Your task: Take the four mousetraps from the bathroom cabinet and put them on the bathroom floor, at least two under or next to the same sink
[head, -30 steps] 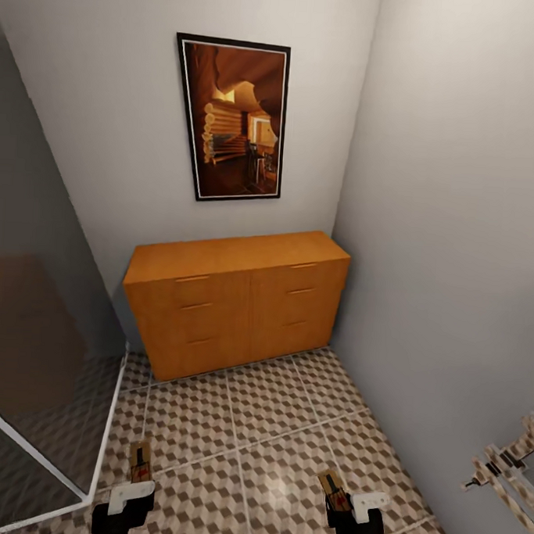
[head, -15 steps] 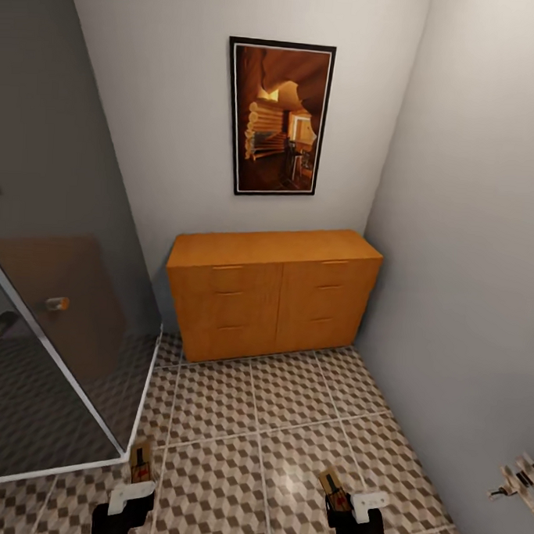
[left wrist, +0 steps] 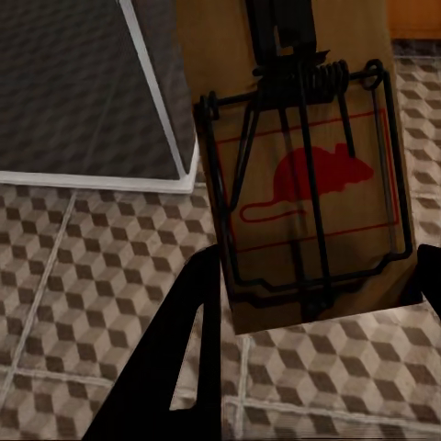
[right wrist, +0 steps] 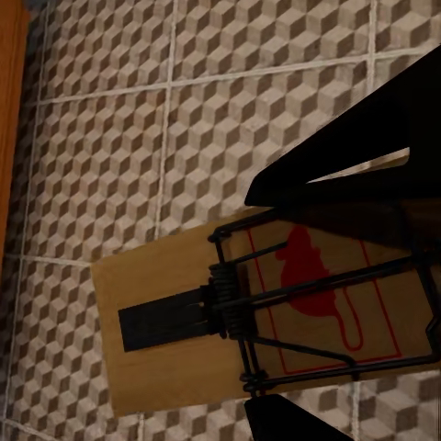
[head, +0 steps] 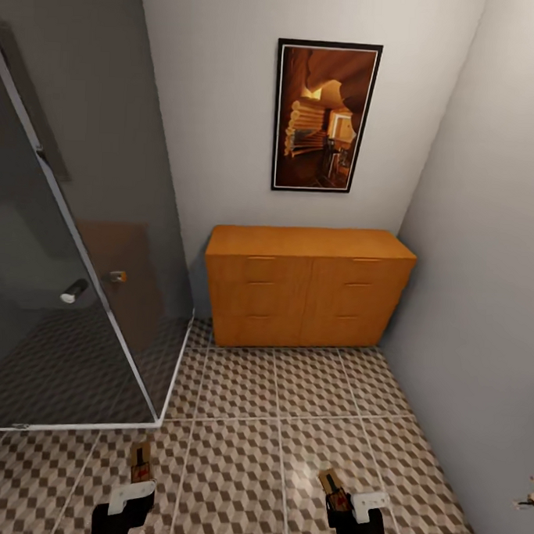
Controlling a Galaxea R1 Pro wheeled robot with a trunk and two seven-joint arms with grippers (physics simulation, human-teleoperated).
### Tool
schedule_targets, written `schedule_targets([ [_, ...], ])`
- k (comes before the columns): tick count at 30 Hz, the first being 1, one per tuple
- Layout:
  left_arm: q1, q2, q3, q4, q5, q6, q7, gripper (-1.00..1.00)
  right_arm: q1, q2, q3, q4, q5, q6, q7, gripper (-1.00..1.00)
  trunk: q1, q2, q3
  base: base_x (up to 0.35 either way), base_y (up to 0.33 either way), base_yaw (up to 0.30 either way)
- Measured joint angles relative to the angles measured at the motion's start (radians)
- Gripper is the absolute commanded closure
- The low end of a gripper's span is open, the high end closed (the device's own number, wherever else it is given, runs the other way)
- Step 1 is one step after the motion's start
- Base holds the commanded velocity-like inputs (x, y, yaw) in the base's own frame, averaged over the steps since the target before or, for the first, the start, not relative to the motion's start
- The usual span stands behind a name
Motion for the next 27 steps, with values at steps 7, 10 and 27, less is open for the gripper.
schedule_targets([
  [7,0.0,0.0,0.0,0.0,0.0,0.0,0.0,1.0,0.0,0.0,0.0,0.0,0.0,0.0,0.0,1.0,0.0,0.0,-0.005,-0.034,0.0,0.251],
  [10,0.0,0.0,0.0,0.0,0.0,0.0,0.0,1.0,0.0,0.0,0.0,0.0,0.0,0.0,0.0,1.0,0.0,0.0,-0.007,-0.004,0.0,0.251],
  [27,0.0,0.0,0.0,0.0,0.0,0.0,0.0,1.0,0.0,0.0,0.0,0.0,0.0,0.0,0.0,1.0,0.0,0.0,-0.02,0.0,0.0,0.251],
])
